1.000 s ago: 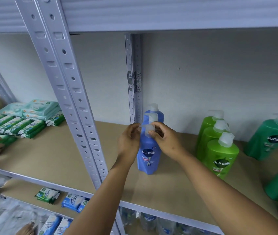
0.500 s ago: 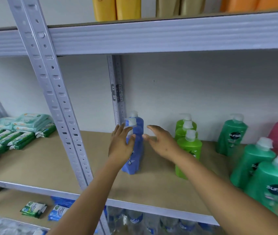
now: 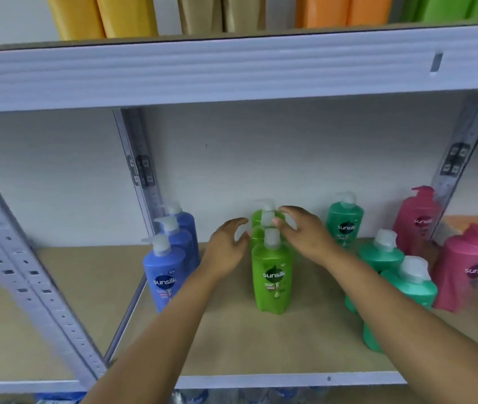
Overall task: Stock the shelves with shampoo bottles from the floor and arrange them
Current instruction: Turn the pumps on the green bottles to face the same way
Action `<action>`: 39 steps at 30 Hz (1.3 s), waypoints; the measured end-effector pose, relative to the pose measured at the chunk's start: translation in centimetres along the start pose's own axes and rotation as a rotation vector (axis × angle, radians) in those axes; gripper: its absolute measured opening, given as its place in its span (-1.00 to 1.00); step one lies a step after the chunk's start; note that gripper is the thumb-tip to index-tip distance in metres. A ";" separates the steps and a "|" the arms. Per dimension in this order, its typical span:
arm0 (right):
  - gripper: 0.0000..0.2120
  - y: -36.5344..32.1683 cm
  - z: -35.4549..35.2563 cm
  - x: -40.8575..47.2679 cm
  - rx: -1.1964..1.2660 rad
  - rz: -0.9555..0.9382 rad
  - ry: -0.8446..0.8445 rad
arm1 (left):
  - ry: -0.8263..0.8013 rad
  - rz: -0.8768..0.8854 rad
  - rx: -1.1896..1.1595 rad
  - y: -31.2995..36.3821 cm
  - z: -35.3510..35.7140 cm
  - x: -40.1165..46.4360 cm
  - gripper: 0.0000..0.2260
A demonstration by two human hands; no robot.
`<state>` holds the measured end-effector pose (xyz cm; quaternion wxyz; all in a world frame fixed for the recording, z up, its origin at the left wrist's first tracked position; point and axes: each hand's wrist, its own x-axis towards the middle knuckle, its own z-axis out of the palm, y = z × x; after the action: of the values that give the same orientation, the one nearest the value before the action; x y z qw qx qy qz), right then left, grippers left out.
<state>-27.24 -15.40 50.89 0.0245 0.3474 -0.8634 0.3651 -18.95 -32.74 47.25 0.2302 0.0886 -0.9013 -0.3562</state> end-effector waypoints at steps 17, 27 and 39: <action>-0.50 3.7 0.9 7.2 0.114 0.041 -0.297 | -0.223 -0.142 -0.097 -2.8 3.4 5.9 -0.75; -0.59 4.4 0.9 7.8 0.133 0.014 -0.358 | -0.223 -0.162 -0.132 -3.6 4.1 6.3 -0.70; -0.61 4.5 0.5 8.0 0.368 0.118 -0.458 | -0.253 -0.181 -0.195 -3.8 3.8 6.4 -0.62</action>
<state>-35.98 -18.21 50.16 -0.2556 0.3687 -0.7844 0.4284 -26.42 -35.26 44.48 0.0897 0.1010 -0.8726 -0.4694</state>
